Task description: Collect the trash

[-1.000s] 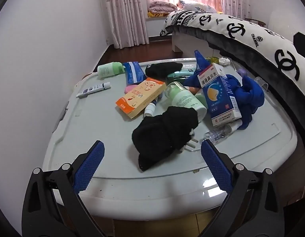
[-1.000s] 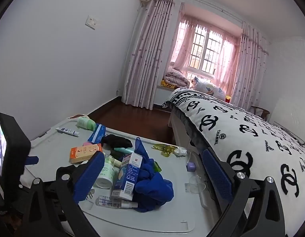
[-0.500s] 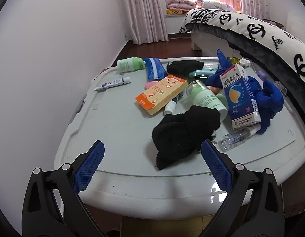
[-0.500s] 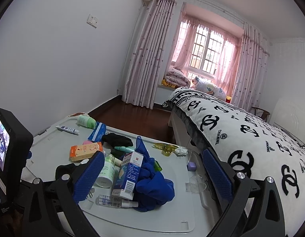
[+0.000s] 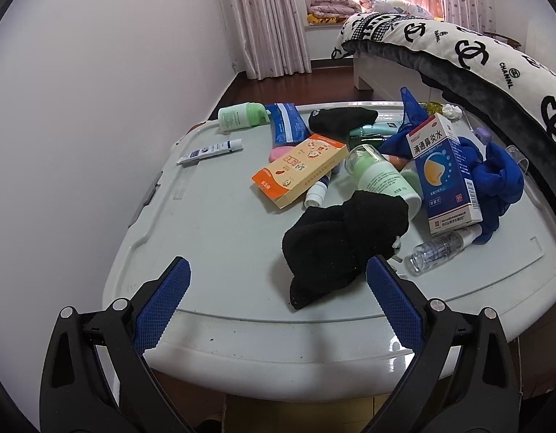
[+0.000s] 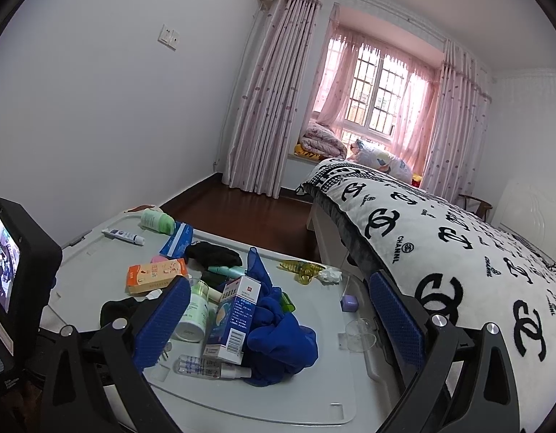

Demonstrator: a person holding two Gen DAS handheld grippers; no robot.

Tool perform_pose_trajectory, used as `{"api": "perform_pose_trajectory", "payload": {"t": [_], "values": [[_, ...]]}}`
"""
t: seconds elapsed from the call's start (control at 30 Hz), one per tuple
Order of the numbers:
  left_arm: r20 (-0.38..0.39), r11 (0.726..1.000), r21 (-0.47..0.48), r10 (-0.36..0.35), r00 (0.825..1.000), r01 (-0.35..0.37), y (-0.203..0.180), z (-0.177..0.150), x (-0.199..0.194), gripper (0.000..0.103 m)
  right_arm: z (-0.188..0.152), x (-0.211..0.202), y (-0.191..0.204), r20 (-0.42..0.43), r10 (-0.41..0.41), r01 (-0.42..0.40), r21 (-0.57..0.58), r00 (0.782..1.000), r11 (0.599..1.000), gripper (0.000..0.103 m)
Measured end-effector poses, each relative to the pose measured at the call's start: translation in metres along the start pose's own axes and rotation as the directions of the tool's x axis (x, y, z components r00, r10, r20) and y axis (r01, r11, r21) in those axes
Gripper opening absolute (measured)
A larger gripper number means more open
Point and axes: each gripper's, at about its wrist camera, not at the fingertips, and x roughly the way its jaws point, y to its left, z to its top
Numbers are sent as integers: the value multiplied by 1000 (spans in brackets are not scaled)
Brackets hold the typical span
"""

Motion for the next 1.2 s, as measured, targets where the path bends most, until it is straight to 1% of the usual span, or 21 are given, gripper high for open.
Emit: {"api": "perform_pose_trajectory", "payload": {"t": [1.2], "values": [[-4, 1000, -3, 1, 1000, -1, 2, 0, 2, 96, 1, 0, 0, -2, 1, -1, -3, 1000, 1000, 98]]}}
